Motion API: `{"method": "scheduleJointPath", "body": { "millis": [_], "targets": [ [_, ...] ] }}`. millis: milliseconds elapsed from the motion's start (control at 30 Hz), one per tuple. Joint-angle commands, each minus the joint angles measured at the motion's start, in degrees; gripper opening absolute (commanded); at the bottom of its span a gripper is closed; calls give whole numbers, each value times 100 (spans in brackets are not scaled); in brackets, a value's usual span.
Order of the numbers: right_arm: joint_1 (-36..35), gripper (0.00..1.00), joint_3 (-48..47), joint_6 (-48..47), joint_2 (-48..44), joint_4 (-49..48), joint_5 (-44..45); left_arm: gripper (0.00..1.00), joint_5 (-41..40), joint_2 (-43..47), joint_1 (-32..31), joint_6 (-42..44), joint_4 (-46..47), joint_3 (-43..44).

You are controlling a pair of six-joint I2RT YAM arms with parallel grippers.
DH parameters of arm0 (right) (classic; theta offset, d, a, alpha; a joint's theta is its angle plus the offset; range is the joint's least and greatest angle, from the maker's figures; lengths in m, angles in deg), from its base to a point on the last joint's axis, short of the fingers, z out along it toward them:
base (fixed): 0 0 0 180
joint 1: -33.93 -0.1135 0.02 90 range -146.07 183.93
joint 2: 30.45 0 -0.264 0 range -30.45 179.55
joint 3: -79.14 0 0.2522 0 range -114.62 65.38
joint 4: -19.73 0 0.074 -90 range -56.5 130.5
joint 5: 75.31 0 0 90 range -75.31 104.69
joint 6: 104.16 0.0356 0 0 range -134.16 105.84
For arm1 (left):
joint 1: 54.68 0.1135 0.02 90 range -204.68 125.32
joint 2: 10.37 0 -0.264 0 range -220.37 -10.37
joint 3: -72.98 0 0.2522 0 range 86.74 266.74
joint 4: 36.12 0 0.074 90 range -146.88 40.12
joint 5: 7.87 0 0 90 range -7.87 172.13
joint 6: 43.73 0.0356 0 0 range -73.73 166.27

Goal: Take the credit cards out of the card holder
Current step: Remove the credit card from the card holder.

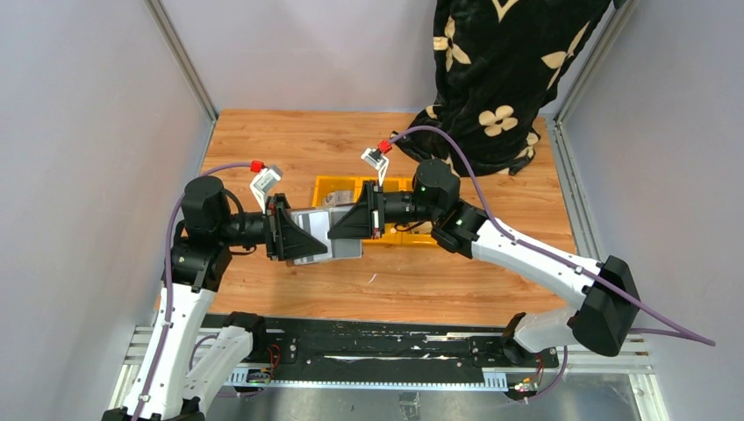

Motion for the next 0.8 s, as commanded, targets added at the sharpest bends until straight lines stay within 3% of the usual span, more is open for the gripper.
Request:
{"method": "scheduleJointPath", "body": {
  "millis": [0, 300, 467, 567, 767],
  "targets": [
    [177, 0, 322, -191, -212, 57, 135, 29, 640, 72, -78, -7, 62, 212],
    [224, 0, 507, -428, -567, 273, 131, 23, 543, 14, -78, 19, 3, 275],
    [215, 1, 469, -373, -604, 176, 10, 5, 386, -38, -79, 17, -17, 285],
    [186, 24, 480, -130, -551, -234, -50, 0, 270, -34, -78, 40, -22, 276],
    [24, 34, 256, 164, -220, -698, -155, 0, 101, -75, -82, 62, -30, 291]
  ]
}}
